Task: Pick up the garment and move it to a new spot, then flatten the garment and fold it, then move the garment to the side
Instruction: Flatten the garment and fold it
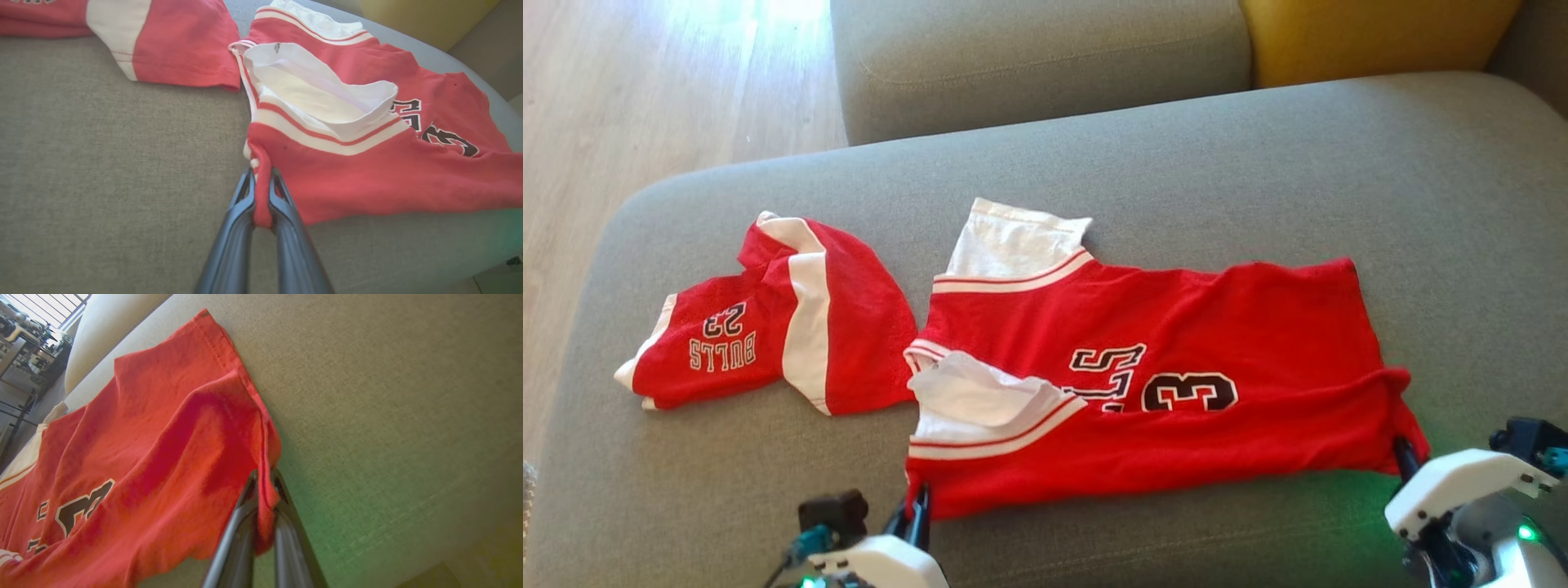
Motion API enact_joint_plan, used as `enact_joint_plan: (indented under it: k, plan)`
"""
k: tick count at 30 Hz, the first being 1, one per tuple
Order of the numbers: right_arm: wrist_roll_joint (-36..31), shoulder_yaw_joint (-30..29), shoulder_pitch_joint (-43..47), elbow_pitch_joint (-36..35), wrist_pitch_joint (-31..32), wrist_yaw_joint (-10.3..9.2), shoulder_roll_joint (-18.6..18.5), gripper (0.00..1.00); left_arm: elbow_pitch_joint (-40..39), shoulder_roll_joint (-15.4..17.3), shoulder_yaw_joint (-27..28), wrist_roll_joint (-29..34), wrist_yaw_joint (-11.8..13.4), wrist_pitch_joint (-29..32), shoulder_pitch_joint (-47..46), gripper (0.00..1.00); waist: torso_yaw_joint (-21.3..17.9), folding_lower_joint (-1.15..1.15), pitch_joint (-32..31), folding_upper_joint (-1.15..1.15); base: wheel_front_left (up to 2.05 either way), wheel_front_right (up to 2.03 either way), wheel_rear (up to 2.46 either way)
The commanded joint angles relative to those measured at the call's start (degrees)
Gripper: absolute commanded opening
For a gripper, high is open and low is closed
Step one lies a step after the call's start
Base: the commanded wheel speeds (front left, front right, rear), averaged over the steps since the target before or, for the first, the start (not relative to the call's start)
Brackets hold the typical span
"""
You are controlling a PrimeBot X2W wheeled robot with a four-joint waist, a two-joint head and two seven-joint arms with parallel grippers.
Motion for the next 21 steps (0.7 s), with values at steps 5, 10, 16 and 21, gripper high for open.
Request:
enact_joint_plan:
  k: [5, 10, 16, 21]
  plan:
    - [-1.85, -0.35, 4.0, -10.78, 6.9, 0.4, -0.28, 0.0, -5.16, 2.2, -0.54, 1.14, 0.72, 1.73, 1.61, 0.0, -0.1, 0.0, -0.67, 0.0, 0.0, 0.0, 0.0]
    - [-3.09, -3.14, 8.27, -18.8, 12.02, 0.4, 0.64, 0.0, -7.76, 2.99, -1.28, 1.03, 1.49, 2.78, 4.07, 0.0, -0.06, 0.0, -0.85, 0.0, 0.0, 0.0, 0.0]
    - [-3.72, -5.79, 9.92, -24.36, 15.22, 0.4, 1.16, 1.0, -9.48, 3.04, -1.75, 1.02, 2.31, 3.54, 4.66, 1.0, 0.02, 0.0, -0.83, 0.0, 0.0, 0.0, 0.0]
    - [-2.62, -5.19, 10.03, -26.36, 14.92, 0.4, 1.19, 1.0, -10.72, 3.27, -1.38, 1.09, 3.07, 3.48, 4.21, 1.0, 0.02, 0.0, -0.64, 0.0, 0.0, 0.0, 0.0]
